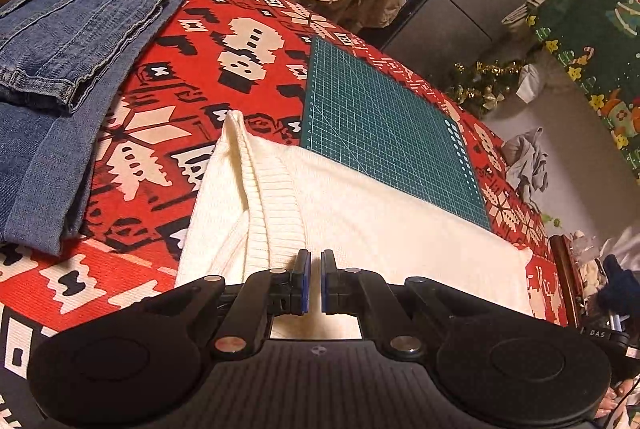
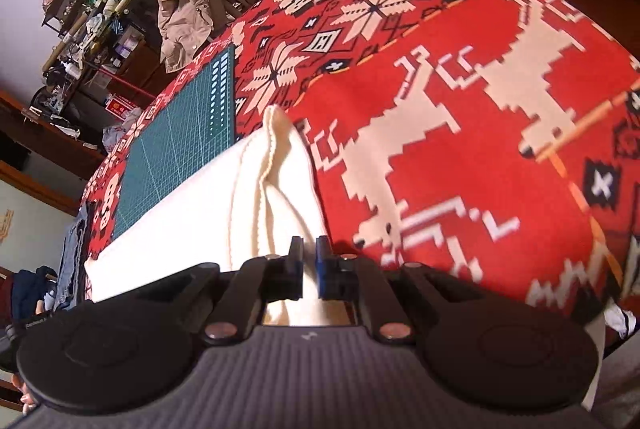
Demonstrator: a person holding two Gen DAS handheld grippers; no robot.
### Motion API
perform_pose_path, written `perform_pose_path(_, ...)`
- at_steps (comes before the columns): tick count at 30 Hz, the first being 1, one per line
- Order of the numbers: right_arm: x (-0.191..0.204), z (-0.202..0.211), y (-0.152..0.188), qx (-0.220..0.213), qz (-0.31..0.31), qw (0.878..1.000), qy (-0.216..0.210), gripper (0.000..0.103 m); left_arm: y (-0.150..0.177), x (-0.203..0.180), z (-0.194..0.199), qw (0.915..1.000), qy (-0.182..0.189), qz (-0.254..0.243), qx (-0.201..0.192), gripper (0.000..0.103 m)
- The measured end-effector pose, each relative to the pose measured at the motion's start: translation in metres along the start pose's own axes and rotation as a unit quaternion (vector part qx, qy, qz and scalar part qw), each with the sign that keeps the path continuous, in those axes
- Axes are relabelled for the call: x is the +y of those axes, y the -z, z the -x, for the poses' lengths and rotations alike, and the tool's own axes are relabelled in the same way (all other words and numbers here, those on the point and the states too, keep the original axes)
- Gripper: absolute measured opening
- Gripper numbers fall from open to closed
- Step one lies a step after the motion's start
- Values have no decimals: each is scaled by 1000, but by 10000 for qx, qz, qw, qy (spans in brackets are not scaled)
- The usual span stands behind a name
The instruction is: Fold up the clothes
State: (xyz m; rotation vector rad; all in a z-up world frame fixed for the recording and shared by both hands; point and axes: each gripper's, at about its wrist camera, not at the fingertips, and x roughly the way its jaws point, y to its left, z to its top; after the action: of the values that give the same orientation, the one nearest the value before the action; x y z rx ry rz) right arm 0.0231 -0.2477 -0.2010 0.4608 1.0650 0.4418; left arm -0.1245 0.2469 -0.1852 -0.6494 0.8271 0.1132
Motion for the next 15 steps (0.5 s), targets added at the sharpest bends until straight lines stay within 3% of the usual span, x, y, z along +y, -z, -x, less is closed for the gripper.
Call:
perform_pose_path(8, 19, -14, -30, -318, -15, 9993, -169, 12, 3, -9, -1, 9999, 48, -155, 5, 3)
perform_pose_path(12, 29, -41, -46, -216, 81, 9996, 191, 12, 3, -8, -2, 9999, 53, -111, 34, 3)
perform_pose_path(13, 29, -46, -47, -157, 85, 9995, 268, 6, 3, -7, -1, 9999, 53, -99, 29, 3)
perform_pose_path(15, 27, -46, -44, -140, 86, 9995, 268, 6, 4, -6, -1, 9999, 50, -85, 18, 3)
